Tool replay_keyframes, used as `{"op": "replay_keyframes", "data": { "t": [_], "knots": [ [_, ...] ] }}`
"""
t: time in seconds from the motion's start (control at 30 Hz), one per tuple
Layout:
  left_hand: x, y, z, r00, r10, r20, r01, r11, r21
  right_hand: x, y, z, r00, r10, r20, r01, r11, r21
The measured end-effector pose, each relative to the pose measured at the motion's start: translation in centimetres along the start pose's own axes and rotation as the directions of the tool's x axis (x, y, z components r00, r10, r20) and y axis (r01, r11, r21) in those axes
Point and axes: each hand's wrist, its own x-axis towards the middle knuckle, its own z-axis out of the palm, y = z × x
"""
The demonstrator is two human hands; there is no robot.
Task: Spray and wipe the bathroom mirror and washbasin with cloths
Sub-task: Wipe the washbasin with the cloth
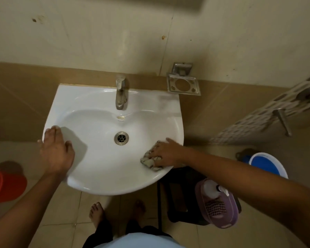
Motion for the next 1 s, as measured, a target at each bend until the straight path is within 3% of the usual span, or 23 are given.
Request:
{"op": "replay_keyframes", "data": {
  "t": [0.13, 0.23, 0.33, 0.4, 0.6, 0.67, 0.77, 0.83, 1.0],
  "knots": [
    [0.0, -0.1, 0.1, 1.0, -0.009, 0.005, 0.009, 1.0, 0.018, 1.1, 6.7, -2.5, 0.989, -0.066, -0.136, 0.012, 0.932, -0.362],
    [0.0, 0.0, 0.1, 1.0, -0.016, 0.007, 0.016, 1.0, 0.015, 2.6, 9.3, -4.3, 0.973, -0.155, -0.169, 0.0, 0.735, -0.678],
    [0.0, -0.2, 0.1, 1.0, -0.012, 0.007, 0.011, 1.0, 0.022, 3.8, 9.1, -6.3, 0.956, -0.203, -0.212, -0.019, 0.678, -0.734],
    [0.1, -0.2, 0.1, 1.0, -0.011, 0.012, 0.01, 1.0, 0.022, 4.3, 8.2, -6.7, 0.967, -0.118, -0.228, -0.086, 0.687, -0.721],
    [0.1, -0.4, -0.1, 1.0, -0.007, 0.0, 0.007, 0.999, -0.038, 3.1, 8.2, -3.4, 0.916, -0.099, -0.388, -0.127, 0.847, -0.516],
    [0.1, -0.6, -0.2, 1.0, 0.002, -0.007, -0.002, 0.998, -0.068, 1.8, 7.4, -1.1, 0.895, -0.009, -0.446, -0.18, 0.907, -0.38],
    [0.6, -1.0, -0.7, 1.0, 0.0, -0.028, -0.003, 0.995, -0.097, -0.1, 3.5, 1.5, 0.887, 0.214, -0.41, -0.28, 0.954, -0.107],
    [1.5, -1.1, -1.2, 0.999, 0.0, -0.033, -0.003, 0.995, -0.103, -0.3, 0.1, 2.2, 0.901, 0.311, -0.304, -0.315, 0.948, 0.037],
    [3.8, -2.5, -1.8, 0.997, 0.076, 0.01, -0.075, 0.996, -0.05, 3.0, -8.0, 2.7, 0.957, 0.273, -0.099, -0.234, 0.927, 0.293]
  ]
}}
